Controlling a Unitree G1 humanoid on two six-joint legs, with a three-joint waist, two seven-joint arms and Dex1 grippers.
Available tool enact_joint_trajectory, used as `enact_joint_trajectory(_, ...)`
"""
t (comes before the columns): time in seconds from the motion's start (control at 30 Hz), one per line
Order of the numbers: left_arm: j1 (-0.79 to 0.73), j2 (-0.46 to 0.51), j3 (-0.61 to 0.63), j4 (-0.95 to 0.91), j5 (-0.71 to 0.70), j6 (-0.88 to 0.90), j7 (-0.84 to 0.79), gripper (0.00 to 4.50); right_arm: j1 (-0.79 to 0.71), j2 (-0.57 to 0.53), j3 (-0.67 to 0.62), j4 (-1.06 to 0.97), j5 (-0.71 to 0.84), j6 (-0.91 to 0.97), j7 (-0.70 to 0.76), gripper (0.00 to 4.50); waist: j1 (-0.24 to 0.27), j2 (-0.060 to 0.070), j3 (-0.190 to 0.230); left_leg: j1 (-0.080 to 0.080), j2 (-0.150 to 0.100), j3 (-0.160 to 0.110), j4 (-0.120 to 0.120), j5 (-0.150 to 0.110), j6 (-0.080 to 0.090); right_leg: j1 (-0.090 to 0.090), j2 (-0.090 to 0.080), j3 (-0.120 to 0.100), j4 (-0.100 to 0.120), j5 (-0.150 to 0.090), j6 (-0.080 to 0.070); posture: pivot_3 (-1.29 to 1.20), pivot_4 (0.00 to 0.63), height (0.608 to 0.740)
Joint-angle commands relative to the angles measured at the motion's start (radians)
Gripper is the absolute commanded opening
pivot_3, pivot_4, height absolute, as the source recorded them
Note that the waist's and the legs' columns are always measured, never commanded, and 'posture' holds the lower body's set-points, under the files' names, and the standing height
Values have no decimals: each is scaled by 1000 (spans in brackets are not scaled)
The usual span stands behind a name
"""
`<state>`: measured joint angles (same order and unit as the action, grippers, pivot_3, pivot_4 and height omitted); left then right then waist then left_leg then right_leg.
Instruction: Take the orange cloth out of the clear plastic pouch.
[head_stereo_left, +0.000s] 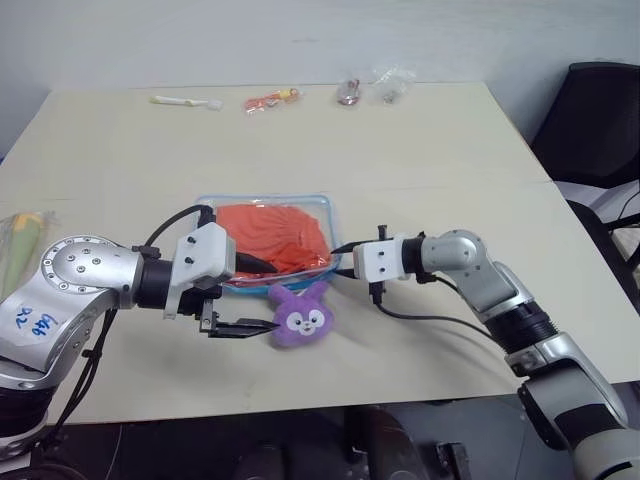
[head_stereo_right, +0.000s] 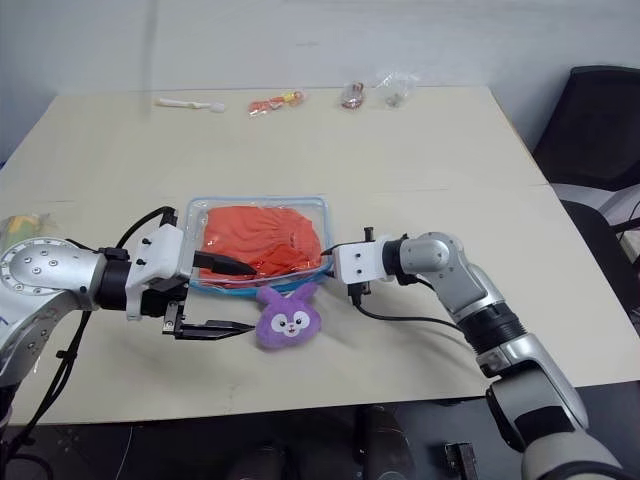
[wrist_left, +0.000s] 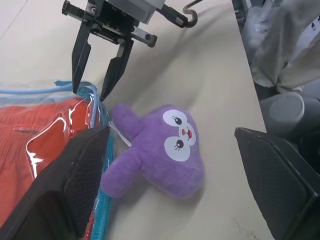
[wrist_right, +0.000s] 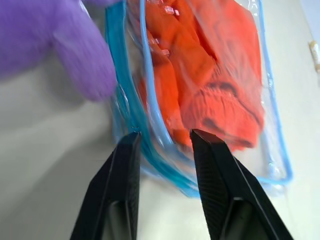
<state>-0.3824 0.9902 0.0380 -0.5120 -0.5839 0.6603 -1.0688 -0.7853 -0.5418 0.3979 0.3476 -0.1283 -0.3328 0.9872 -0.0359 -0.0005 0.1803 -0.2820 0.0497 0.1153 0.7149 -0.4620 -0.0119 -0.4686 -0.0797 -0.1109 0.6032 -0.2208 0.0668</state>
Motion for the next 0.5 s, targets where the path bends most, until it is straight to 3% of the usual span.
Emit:
enact_joint_trajectory(0.03, -19, -7, -4, -9, 5, -18, -3, 4247, -46, 0, -33, 47, -13, -67, -23, 1658, -1, 0, 0, 0, 0, 0, 0, 0, 0, 0, 0, 0, 0, 0, 0, 0, 150, 740)
enact_joint_trajectory(0.27, -28, -3, -5, 2, 8, -23, -8, 4247, -73, 23, -28, 117, -17, -140, -8, 1658, -3, 1, 1, 0, 0, 0, 0, 0, 0, -1, 0, 0, 0, 0, 0, 0, 150, 740)
enact_joint_trajectory(0.37, -26, -1, -3, 2, 9, -26, -10, 4247, -71, 35, -25, 125, -7, -157, 7, 1143, -4, 1, 1, 0, 0, 0, 0, 0, 0, -2, 0, 0, 1, 0, 0, 0, 150, 740)
enact_joint_trajectory(0.47, -25, -3, -7, 1, 10, -24, -8, 4247, -65, 41, -27, 121, -2, -156, 20, 167, -5, 1, 1, -2, 0, 0, 1, 0, 0, -6, 0, 0, 2, 0, 0, 0, 150, 740)
enact_joint_trajectory(0.5, -26, -4, -11, 1, 10, -24, -9, 4247, -62, 42, -28, 117, -2, -154, 24, 27, -5, 1, 1, -3, 0, 0, 2, 0, 0, -7, 0, 1, 3, 0, 0, 0, 150, 740)
